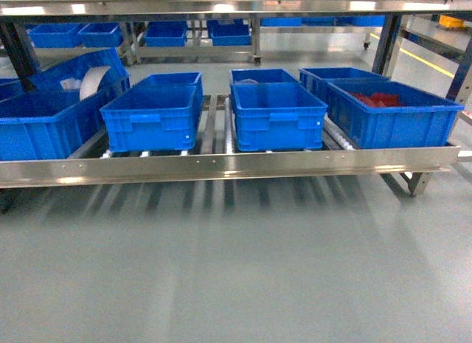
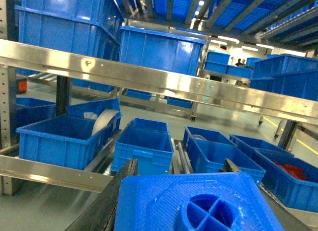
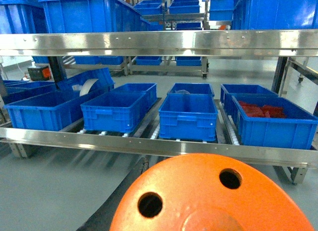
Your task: Sort blue parts and orange caps into right shelf containers
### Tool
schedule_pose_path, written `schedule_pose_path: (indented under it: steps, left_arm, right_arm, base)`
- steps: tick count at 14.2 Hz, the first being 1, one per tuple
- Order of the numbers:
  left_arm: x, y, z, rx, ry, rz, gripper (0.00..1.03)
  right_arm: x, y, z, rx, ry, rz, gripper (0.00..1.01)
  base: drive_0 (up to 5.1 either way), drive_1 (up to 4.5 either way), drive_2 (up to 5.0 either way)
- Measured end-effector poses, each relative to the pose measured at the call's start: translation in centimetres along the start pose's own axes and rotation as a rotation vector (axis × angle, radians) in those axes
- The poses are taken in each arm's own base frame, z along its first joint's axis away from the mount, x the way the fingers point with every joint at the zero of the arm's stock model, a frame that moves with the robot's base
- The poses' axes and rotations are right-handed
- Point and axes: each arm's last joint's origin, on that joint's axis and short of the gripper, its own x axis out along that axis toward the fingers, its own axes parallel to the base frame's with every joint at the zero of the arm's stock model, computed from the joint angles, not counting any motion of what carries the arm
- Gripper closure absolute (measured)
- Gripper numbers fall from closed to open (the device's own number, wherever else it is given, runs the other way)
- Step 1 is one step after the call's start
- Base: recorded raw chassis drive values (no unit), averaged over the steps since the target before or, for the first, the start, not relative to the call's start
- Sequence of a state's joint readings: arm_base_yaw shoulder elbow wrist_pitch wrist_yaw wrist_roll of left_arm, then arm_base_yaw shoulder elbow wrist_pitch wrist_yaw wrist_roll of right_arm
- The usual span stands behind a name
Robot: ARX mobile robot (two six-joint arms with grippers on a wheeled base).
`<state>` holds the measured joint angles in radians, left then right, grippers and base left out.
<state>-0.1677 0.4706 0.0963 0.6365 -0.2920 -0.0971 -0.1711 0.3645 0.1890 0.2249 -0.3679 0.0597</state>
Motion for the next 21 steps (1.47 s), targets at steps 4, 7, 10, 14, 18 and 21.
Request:
schedule_pose_path:
  steps: [4, 7, 10, 14, 18, 21]
  left_arm:
    - [0.00, 0.00, 0.00, 0.000, 0.000, 0.000, 0.59]
    - [0.00, 0.00, 0.00, 0.000, 0.000, 0.000, 0.59]
    - [0.00, 0.00, 0.00, 0.000, 0.000, 0.000, 0.59]
    - [0.00, 0.00, 0.02, -0.001, -0.002, 0.000, 0.59]
    - [0.00, 0.00, 0.03, -0.001, -0.003, 0.000, 0.59]
    - [0.00, 0.00, -0.01, 0.000, 0.001, 0.001, 0.59]
  right_arm:
    - [0.00, 0.00, 0.00, 0.000, 0.000, 0.000, 0.60]
    - [0.00, 0.00, 0.00, 0.000, 0.000, 0.000, 0.60]
    - [0.00, 0.00, 0.00, 0.000, 0.000, 0.000, 0.60]
    - [0.00, 0.00, 0.02, 0.000, -0.002, 0.000, 0.60]
    - [0.00, 0.00, 0.03, -0.001, -0.002, 0.001, 0.60]
    - [0.00, 0.01, 0.00, 0.000, 0.000, 0.002, 0.60]
  base:
    - [0.0, 0.00, 0.0]
    - [0.0, 0.00, 0.0]
    - [0.0, 0.00, 0.0]
    - [0.0, 0.00, 0.0]
    - [0.0, 0.00, 0.0]
    - [0.0, 0.00, 0.0]
